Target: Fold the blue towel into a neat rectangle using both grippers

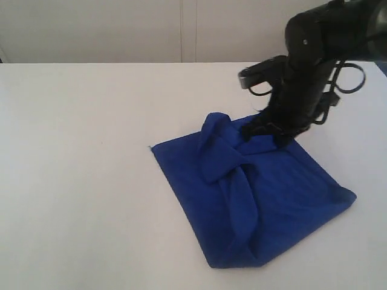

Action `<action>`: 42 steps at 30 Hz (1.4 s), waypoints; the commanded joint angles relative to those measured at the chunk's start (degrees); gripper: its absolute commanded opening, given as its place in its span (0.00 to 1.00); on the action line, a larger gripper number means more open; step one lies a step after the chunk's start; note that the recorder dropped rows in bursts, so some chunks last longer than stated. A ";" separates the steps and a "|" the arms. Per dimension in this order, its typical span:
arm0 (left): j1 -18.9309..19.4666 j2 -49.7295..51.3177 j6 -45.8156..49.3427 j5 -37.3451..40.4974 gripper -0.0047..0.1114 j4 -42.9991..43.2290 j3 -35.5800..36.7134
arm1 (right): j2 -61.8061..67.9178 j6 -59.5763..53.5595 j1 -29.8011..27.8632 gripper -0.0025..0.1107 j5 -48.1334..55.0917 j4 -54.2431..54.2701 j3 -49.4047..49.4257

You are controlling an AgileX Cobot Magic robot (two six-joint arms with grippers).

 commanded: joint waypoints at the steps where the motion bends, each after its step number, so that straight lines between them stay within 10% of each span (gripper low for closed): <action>1: 0.07 -0.42 0.24 0.33 0.04 -0.11 0.31 | 2.50 -2.00 7.31 0.02 -10.09 5.83 -1.95; 12: 0.07 -0.42 0.24 0.33 0.04 -0.11 0.31 | 21.33 -2.00 12.06 0.02 -11.66 11.13 -17.34; 42: 0.07 -0.42 0.24 0.33 0.04 -0.11 0.31 | 28.19 -4.77 12.32 0.02 -19.89 20.64 -19.58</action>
